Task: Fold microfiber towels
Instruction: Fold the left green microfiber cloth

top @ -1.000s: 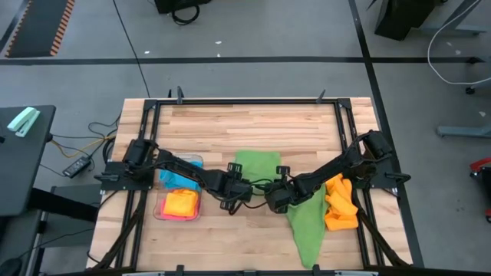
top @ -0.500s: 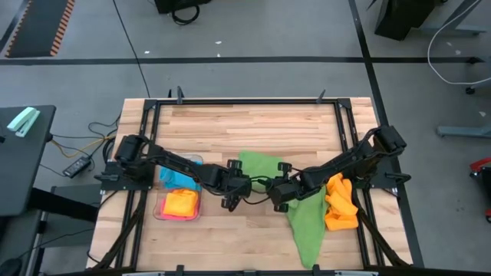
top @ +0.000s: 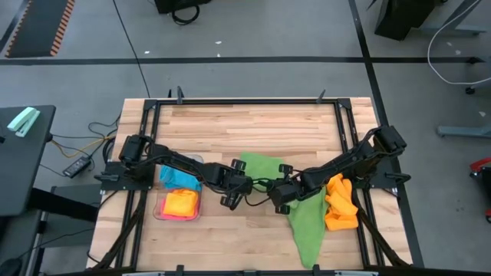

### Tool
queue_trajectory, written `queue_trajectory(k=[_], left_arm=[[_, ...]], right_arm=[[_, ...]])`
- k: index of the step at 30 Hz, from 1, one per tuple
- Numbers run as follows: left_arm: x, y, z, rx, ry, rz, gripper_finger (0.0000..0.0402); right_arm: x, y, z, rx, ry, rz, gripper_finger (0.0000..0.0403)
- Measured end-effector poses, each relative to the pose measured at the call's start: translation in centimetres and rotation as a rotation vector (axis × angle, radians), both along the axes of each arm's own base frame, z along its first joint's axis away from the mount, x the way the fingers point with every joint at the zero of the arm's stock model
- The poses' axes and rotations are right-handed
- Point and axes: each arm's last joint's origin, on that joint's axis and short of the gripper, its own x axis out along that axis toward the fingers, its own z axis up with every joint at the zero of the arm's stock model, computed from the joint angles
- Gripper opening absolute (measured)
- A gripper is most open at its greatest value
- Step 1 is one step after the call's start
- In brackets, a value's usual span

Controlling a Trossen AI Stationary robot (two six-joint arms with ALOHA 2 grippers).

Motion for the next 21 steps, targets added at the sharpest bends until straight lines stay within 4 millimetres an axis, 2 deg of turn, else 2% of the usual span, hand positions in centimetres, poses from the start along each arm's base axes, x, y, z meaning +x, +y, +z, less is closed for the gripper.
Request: queue_trajectory(k=[6,12,15,21], left_arm=[[0.1,0.8,0.4,0.005,-0.001,-0.024,0.0180],[-0.6,2.6,1.2,-0.158,-0.070,-0.042,0.0206],[-1.5,3.2,0.7,-0.169,-0.148,-0.042,0.0217],[-2.9,3.2,1.3,-0.162,-0.282,-0.100,0.0214]], right_arm=[[-0.1,0.0,0.4,0.019,-0.007,-0.009,0.0040],[-0.8,0.1,1.2,0.037,-0.022,-0.016,0.0040],[-1.4,0.4,0.7,0.041,-0.012,-0.018,0.0040],[-2.1,0.6,-1.0,0.090,-0.038,-0.023,0.0040]])
